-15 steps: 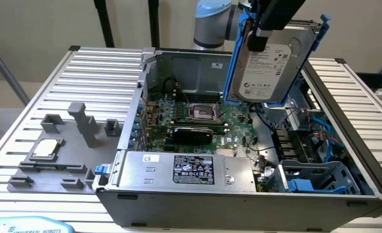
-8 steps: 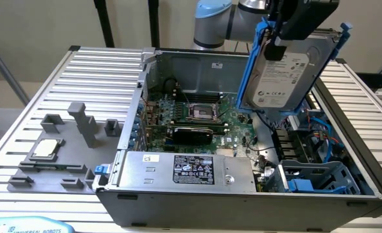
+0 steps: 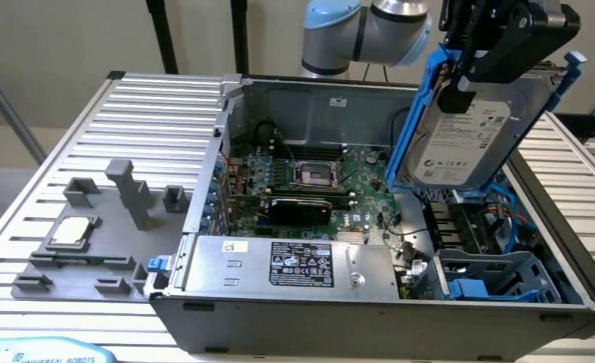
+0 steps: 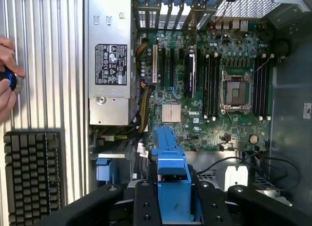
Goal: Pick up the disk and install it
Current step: 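Pick up the disk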
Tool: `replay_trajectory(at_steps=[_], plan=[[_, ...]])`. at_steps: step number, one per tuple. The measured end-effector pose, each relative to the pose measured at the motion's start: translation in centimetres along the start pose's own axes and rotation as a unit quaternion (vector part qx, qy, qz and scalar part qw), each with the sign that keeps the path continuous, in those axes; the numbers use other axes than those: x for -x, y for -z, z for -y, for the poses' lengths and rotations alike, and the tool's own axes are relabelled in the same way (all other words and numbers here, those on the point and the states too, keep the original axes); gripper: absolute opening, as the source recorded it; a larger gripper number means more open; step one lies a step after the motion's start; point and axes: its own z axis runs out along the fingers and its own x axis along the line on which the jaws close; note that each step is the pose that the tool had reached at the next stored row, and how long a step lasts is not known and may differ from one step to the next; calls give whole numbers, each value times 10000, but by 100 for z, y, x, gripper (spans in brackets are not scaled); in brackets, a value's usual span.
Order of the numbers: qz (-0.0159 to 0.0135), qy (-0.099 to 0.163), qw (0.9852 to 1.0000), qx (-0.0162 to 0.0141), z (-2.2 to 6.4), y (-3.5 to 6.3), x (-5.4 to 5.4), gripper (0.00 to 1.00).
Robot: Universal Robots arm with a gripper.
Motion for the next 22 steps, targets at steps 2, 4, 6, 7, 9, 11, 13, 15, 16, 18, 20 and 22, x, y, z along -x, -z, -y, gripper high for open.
replay_trajectory(at_steps=[2, 4, 6, 7, 9, 11, 13, 15, 16, 18, 20, 22], plan=[[-1, 0, 10000, 0, 37, -2, -61, 33], [-1, -1, 10000, 0, 73, -4, -122, 33], [-1, 0, 10000, 0, 112, -5, -187, 33], [-1, 0, 10000, 0, 130, -6, -217, 33], [-1, 0, 10000, 0, 169, -7, -279, 33], [-1, 0, 10000, 0, 208, -8, -342, 33], [-1, 0, 10000, 0, 247, -8, -405, 33], [0, 0, 10000, 0, 287, -10, -468, 33], [-1, 0, 10000, 0, 307, -10, -499, 33], [-1, 0, 10000, 0, 355, -11, -562, 33], [-1, 0, 10000, 0, 422, -20, -603, 33], [-1, 0, 10000, 0, 508, -38, -622, 33]])
